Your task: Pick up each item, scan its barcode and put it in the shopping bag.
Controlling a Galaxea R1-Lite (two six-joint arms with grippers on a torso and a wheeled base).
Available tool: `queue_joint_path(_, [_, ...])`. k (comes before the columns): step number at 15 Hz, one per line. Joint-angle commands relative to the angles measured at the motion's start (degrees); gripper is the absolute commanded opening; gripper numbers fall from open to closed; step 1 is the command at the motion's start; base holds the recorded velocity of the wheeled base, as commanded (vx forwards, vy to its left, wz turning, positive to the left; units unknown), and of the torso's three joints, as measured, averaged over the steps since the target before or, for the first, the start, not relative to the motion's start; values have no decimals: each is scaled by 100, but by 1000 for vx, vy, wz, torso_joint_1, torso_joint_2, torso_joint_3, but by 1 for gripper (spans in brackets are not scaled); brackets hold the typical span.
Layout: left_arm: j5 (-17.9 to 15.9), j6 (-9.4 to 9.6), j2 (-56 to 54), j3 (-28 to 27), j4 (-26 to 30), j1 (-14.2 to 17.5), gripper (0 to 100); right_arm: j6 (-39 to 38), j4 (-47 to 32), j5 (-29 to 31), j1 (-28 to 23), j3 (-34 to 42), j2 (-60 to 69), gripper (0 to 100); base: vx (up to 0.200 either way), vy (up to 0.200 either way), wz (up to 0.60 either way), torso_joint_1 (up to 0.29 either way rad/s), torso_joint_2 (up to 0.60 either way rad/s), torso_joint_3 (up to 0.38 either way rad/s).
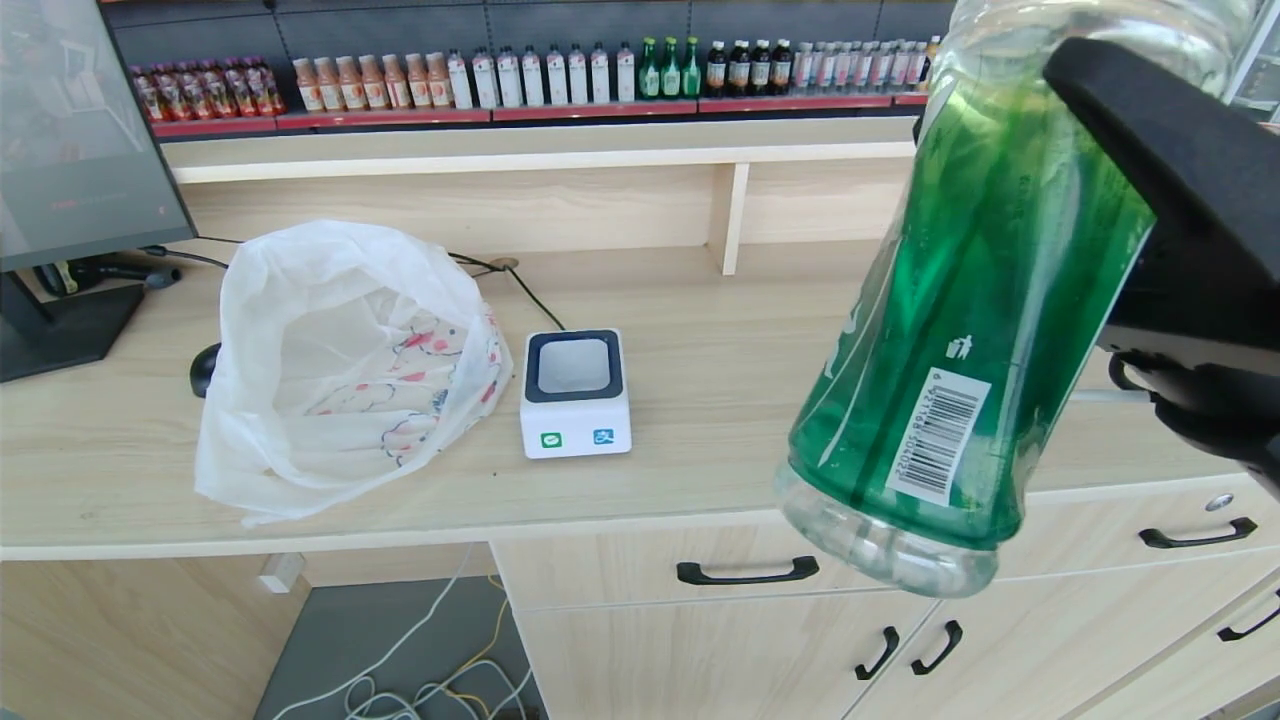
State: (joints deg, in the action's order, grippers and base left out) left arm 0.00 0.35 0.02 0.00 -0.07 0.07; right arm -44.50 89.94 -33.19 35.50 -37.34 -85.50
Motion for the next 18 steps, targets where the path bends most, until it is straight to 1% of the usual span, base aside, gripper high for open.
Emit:
queue_joint_path(1, [0,0,-2,0,-1,1,100,169,6,-3,98,139,-28,0,0,0,0,0,0,0])
queue_joint_path(5, [0,0,-2,0,-1,1,100,776,6,-3,98,429,-36,0,0,0,0,0,0,0])
queue_joint_path(6, [9,0,-2,0,-1,1,100,1136,6,-29,124,684,-36,0,0,0,0,0,0,0])
queue_joint_path(7, [9,0,-2,0,-1,1,100,1347,6,-29,159,746,-89,0,0,0,0,0,0,0])
queue_joint_path(8, [0,0,-2,0,-1,1,100,1558,6,6,150,737,-168,0,0,0,0,0,0,0])
queue_joint_path(9, [0,0,-2,0,-1,1,100,1971,6,24,150,737,-309,0,0,0,0,0,0,0])
queue_joint_path(13, [0,0,-2,0,-1,1,100,2727,6,32,185,711,-476,0,0,0,0,0,0,0])
queue_joint_path(14, [0,0,-2,0,-1,1,100,2911,6,138,185,746,-529,0,0,0,0,0,0,0])
queue_joint_path(16, [0,0,-2,0,-1,1,100,3237,6,612,194,763,-634,0,0,0,0,0,0,0])
queue_joint_path(17, [0,0,-2,0,-1,1,100,3237,6,612,194,763,-634,0,0,0,0,0,0,0])
queue_joint_path(18, [9,0,-2,0,-1,1,100,3729,6,1509,221,623,-907,0,0,0,0,0,0,0])
